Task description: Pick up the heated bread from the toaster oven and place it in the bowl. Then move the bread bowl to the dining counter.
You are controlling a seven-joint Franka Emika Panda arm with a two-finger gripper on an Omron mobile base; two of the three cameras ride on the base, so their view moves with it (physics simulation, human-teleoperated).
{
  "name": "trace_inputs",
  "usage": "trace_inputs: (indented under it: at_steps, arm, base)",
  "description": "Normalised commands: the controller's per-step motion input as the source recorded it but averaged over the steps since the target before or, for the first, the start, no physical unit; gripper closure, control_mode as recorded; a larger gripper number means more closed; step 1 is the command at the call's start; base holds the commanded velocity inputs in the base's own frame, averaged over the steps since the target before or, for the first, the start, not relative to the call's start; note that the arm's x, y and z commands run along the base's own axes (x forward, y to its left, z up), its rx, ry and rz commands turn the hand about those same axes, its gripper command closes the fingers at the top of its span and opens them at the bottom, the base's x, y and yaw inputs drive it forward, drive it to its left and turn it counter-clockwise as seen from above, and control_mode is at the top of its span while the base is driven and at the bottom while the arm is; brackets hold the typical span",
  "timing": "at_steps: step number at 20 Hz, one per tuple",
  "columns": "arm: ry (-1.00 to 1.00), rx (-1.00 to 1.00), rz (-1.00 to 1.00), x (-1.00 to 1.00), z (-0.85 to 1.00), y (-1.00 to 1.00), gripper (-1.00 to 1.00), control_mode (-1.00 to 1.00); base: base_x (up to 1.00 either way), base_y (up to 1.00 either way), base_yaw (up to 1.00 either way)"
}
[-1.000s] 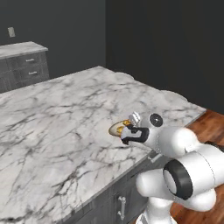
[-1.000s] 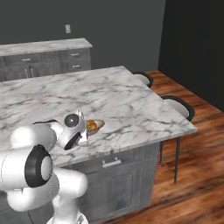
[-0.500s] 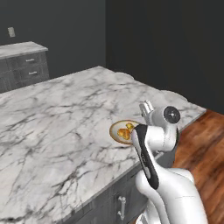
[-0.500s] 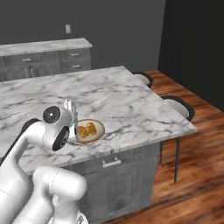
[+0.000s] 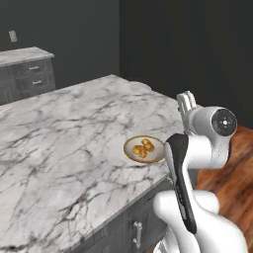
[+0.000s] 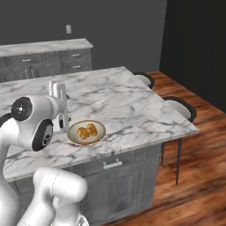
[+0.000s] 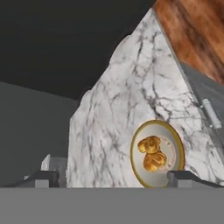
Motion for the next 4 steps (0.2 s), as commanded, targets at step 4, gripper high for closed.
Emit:
trace_inputs:
  at_steps: [4]
  arm:
    - [0.01, 0.02, -0.01, 0.00, 0.00, -0.08, -1.00, -1.00]
  base:
    - [0.00, 0.00, 0.00]
